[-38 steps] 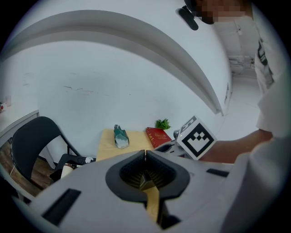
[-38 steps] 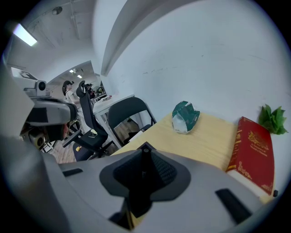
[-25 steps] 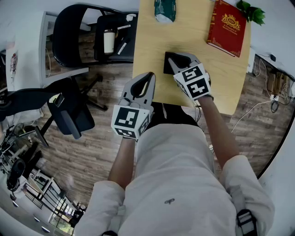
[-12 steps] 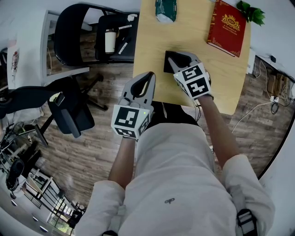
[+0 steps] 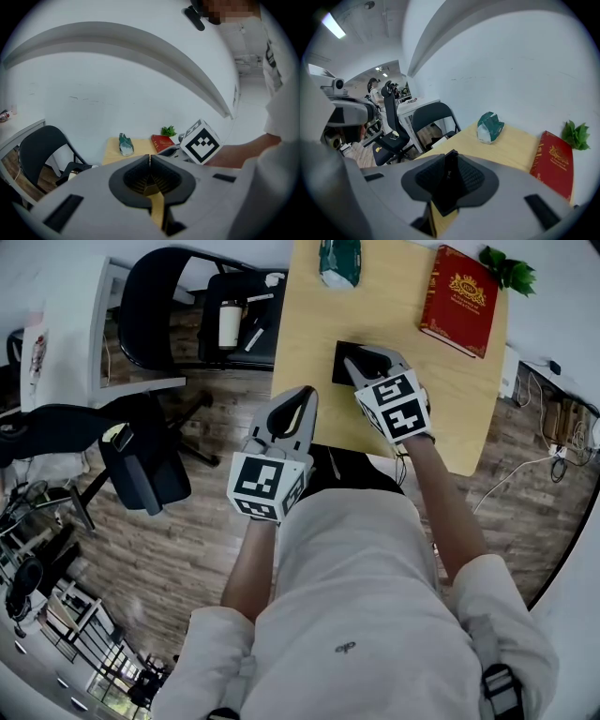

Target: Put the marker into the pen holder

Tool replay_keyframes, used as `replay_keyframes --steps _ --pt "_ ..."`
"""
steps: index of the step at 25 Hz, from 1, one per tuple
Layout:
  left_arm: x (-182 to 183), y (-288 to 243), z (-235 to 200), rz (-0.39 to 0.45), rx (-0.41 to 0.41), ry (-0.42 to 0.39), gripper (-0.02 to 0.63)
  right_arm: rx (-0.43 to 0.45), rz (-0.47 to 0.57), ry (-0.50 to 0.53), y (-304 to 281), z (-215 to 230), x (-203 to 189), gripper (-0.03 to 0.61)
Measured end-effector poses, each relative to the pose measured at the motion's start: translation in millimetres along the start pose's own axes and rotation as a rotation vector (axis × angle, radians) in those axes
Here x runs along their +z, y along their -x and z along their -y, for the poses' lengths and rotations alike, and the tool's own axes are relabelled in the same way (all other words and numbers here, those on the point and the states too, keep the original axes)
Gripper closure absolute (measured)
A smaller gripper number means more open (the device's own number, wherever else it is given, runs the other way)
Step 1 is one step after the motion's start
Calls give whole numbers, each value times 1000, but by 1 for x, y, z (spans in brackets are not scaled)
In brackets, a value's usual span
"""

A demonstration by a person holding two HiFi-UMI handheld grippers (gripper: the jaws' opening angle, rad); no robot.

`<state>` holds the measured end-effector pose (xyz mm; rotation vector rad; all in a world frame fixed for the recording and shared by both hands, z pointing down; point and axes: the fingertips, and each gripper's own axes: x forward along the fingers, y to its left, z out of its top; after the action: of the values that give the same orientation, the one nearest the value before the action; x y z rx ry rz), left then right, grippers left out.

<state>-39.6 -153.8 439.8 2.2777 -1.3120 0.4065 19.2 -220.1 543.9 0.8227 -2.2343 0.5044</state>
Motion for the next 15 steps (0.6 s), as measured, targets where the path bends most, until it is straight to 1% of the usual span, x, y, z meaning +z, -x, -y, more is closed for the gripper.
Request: replay_keyframes --steps 7,15 --pt "-8 9 23 5 -3 -5 604 -2 20 30 15 -5 -5 495" --pt "-11 19 34 -16 -36 -31 604 -27 46 6 30 -10 -10 508"
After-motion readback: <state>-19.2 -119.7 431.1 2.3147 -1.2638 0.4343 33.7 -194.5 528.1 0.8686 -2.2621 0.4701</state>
